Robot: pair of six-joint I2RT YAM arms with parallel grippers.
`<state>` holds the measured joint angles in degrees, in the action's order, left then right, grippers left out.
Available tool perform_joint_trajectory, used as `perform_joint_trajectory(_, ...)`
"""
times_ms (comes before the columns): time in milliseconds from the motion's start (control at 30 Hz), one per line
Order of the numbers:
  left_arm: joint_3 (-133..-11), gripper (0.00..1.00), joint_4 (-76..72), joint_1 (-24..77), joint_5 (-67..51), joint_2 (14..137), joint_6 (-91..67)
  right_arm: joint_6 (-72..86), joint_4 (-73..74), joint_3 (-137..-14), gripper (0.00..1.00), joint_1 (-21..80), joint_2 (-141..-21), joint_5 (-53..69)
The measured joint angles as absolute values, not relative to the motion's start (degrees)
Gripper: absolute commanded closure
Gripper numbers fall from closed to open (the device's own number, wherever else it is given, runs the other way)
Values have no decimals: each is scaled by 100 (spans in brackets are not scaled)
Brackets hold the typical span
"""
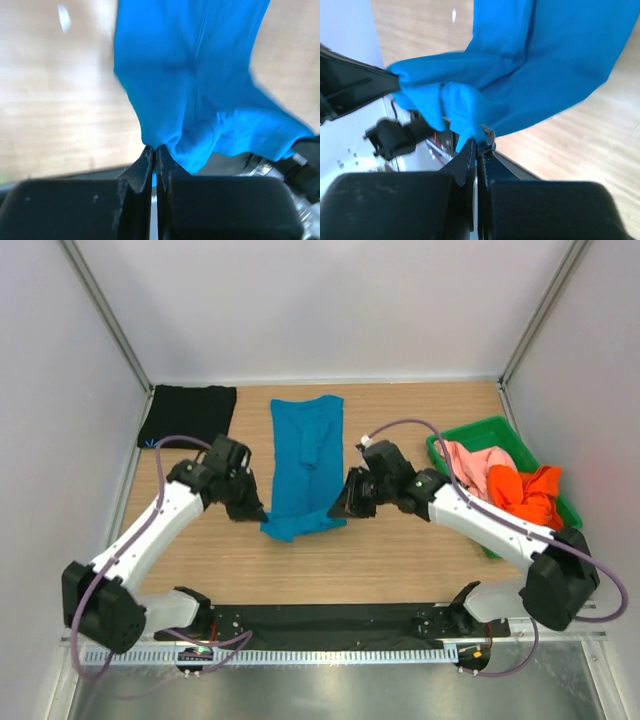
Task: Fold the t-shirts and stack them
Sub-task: Fold the tshirt
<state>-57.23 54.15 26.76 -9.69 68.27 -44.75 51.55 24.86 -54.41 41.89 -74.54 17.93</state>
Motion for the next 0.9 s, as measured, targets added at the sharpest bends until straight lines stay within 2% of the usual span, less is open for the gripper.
perform_joint_trajectory(167, -7194, 100, 5439, 1907, -1094, 8167, -3846, 4759, 2775, -6536, 99, 3599, -8477, 1756)
perform_joint_trajectory(367, -8460, 100, 5334, 1772, -1339, 9555, -3535, 4222, 3144, -7627, 99, 2827, -9727, 2069)
perform_joint_trajectory(667, -9268, 100, 5201, 1708, -1579, 10860, -3531, 3653, 3380, -8735, 99, 2220, -11034, 2683)
perform_joint_trajectory(900, -9432, 100, 5083, 1573, -1612, 11225, -3559, 3374, 3557, -9319, 99, 2134, -11734, 3057)
